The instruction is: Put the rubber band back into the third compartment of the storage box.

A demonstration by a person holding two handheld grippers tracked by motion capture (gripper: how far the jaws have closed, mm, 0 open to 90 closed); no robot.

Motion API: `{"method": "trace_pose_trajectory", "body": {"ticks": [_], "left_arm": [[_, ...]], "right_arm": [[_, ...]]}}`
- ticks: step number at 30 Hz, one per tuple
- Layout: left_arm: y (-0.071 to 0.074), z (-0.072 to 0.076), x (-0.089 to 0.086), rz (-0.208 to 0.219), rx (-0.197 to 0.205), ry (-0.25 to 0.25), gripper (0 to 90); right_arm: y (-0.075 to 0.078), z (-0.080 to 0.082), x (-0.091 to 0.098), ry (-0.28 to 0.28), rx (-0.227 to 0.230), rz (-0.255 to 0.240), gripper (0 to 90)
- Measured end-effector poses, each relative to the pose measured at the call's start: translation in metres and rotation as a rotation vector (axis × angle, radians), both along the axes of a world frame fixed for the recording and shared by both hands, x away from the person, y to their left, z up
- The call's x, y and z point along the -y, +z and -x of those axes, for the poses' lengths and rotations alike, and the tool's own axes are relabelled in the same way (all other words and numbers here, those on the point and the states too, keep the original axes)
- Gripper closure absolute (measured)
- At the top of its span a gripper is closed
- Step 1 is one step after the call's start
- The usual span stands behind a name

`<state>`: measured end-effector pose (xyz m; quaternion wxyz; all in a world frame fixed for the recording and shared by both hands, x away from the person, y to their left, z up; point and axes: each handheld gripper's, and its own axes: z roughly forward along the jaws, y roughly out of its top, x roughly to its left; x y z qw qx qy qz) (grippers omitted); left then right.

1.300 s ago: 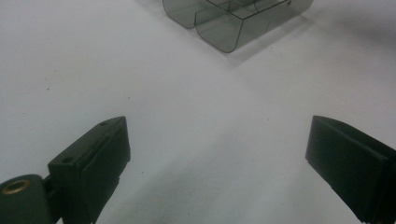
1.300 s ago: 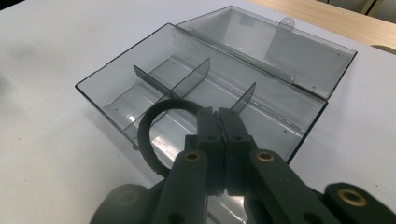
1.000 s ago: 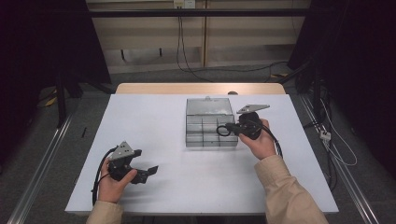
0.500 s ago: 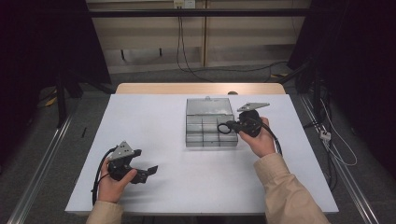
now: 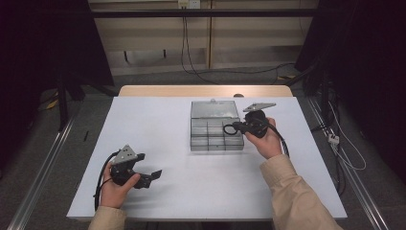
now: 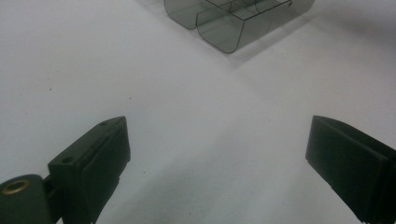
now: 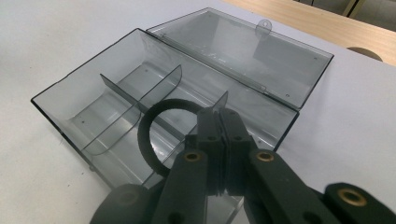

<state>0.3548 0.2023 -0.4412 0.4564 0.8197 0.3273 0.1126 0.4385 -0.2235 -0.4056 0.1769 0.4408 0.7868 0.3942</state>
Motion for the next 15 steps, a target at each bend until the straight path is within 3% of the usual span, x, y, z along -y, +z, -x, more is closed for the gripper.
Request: {"method": "trace_pose_trajectory", "body": {"ticks": [15], "left_arm": [[-0.001,0.000,0.000,0.000,-0.003,0.001,6.4]], "right_arm": [[-0.004,-0.012,0.002,-0.024,0.008,-0.010,88.3]]}}
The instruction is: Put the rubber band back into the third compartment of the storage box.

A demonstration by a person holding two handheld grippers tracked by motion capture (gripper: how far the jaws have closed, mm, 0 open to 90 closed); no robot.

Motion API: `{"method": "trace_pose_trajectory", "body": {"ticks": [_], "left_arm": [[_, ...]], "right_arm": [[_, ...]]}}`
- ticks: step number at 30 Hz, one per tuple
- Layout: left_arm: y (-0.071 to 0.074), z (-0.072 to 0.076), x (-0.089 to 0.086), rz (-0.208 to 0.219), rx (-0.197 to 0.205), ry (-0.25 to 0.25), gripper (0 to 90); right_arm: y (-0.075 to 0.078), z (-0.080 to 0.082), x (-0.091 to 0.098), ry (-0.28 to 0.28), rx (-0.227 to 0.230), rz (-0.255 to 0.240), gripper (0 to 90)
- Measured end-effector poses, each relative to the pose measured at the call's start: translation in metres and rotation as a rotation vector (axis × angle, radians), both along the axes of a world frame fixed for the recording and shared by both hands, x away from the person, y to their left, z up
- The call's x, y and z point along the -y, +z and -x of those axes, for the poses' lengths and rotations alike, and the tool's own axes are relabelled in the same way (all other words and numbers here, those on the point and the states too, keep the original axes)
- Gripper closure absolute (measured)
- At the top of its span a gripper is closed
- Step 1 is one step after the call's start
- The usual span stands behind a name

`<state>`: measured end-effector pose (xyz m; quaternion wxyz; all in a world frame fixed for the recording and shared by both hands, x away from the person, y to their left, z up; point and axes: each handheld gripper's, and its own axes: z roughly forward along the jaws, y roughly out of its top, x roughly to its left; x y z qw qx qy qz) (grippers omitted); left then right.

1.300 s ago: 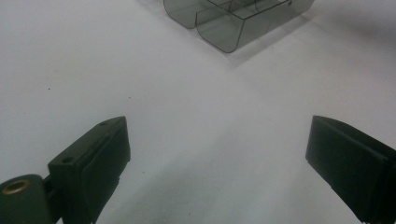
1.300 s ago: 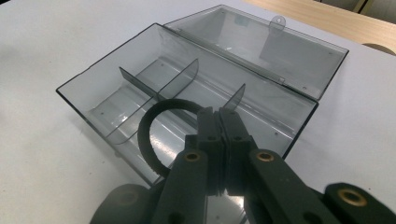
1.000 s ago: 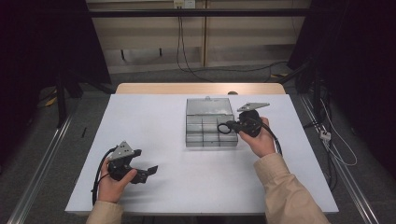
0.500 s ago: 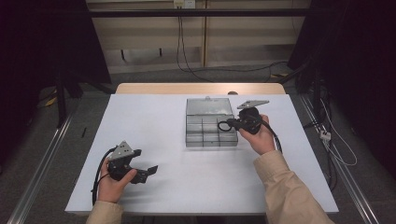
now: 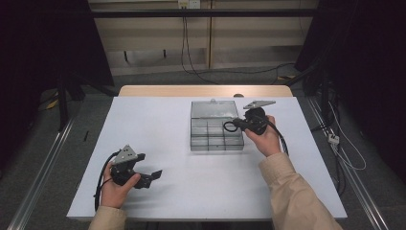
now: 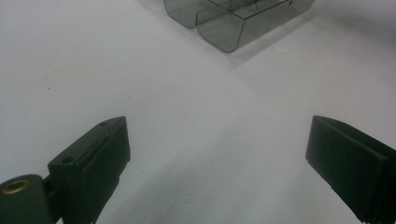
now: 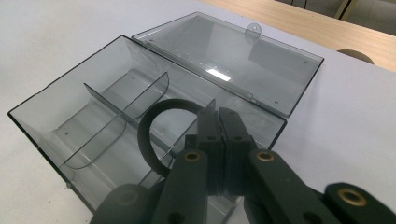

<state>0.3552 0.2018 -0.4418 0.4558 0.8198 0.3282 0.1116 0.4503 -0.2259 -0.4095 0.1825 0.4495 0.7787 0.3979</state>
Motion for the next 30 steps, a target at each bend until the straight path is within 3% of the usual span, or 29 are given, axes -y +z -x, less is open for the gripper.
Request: {"method": "trace_pose_trajectory", "body": {"ticks": [27,30], "left_arm": [[-0.001,-0.001,0.001,-0.003,-0.004,-0.001,6.4],[-0.001,-0.001,0.001,0.000,-0.001,-0.002,6.4]], "right_arm": [[-0.014,-0.019,0.000,-0.028,-0.001,0.044,88.0],[-0.016,-0.020,-0.001,-0.032,0.001,0.045,84.8]]}}
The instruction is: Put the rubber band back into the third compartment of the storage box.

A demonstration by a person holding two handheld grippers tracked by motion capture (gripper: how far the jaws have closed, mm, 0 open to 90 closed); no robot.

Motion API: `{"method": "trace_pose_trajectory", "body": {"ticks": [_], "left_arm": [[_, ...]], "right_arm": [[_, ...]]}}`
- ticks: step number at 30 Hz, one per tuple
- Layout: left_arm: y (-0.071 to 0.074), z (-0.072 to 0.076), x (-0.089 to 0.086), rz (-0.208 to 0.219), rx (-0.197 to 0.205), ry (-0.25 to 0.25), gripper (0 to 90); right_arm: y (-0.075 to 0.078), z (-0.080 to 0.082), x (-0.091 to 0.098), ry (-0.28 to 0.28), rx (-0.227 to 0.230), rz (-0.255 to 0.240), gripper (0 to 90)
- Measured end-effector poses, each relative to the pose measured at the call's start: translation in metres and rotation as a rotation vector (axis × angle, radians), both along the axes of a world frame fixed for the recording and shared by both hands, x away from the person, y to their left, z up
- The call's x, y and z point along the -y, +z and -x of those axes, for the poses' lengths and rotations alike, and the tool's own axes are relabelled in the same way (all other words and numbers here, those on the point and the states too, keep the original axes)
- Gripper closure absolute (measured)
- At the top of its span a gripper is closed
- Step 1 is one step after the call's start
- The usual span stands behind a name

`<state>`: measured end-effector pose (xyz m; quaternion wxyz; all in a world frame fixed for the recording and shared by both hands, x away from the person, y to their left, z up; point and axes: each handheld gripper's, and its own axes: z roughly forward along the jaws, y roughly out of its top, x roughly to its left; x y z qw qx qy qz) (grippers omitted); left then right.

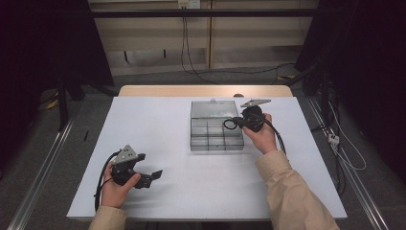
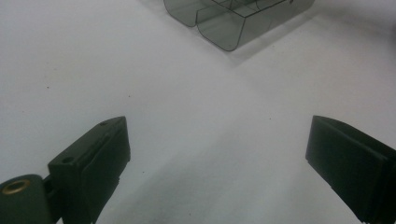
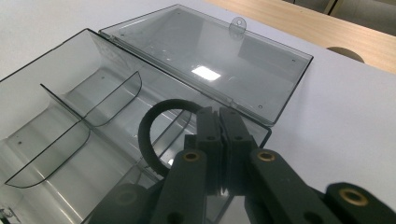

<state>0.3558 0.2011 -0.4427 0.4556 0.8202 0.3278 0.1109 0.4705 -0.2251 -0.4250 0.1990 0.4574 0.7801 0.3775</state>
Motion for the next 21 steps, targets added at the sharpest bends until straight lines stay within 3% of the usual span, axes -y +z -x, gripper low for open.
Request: {"method": "trace_pose_trajectory", "body": {"ticks": [2,5,16,21], "left_arm": [[0.000,0.000,0.000,0.000,-0.001,0.000,6.4],[0.000,0.000,0.000,-0.001,-0.001,0.001,6.4],[0.001,0.001,0.000,-0.002,-0.002,0.001,6.4],[0.001,0.001,0.000,0.003,-0.001,-0.003,6.4]], "right_arm": [[-0.001,0.000,-0.001,-0.007,0.005,-0.005,70.1],[-0.001,0.001,-0.001,-0.016,0.008,0.001,59.6],[0.002,0.022,0.007,-0.005,0.010,-0.089,43.6],[0.003,0.034,0.011,-0.017,0.007,-0.126,28.9]]}}
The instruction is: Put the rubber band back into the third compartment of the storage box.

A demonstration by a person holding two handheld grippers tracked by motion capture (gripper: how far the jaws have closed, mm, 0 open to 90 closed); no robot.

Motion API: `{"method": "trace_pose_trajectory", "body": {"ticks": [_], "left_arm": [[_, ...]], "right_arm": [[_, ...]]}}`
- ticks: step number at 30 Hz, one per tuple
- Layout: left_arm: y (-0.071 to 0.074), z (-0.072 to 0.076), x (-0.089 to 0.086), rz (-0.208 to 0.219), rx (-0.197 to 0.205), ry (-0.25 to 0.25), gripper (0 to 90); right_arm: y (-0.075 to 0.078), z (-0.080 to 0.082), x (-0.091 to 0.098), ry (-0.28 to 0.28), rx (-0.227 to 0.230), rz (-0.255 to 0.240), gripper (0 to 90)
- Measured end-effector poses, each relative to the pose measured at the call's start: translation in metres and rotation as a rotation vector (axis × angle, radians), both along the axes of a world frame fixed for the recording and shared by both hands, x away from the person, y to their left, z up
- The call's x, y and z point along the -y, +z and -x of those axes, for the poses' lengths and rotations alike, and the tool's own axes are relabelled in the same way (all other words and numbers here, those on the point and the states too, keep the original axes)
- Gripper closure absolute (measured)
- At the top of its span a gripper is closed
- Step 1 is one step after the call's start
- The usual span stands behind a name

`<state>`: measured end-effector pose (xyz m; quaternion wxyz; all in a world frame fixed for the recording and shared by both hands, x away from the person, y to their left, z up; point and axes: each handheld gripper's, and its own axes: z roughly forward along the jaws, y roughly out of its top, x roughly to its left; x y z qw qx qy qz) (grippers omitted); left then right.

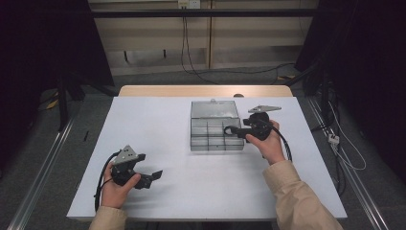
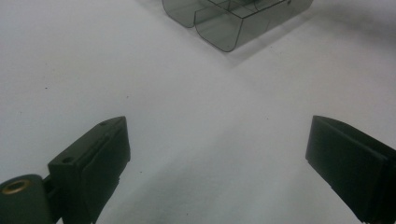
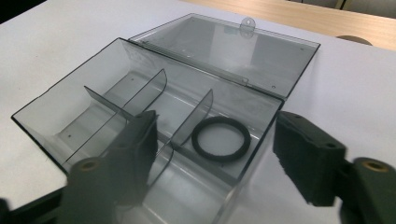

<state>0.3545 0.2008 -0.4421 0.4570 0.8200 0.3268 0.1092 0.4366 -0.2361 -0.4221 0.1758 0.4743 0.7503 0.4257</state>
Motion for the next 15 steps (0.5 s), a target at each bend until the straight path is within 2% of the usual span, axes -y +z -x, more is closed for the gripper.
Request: {"method": "trace_pose_trajectory", "body": {"ticks": [8,15], "left_arm": [[0.001,0.000,-0.001,0.004,0.003,0.005,6.4],[0.001,0.000,-0.001,0.008,0.007,0.002,6.4]], "right_arm": [[0.005,0.022,-0.002,0.022,0.014,-0.034,21.8],[0.007,0.039,-0.002,0.045,0.024,-0.028,19.3]]}}
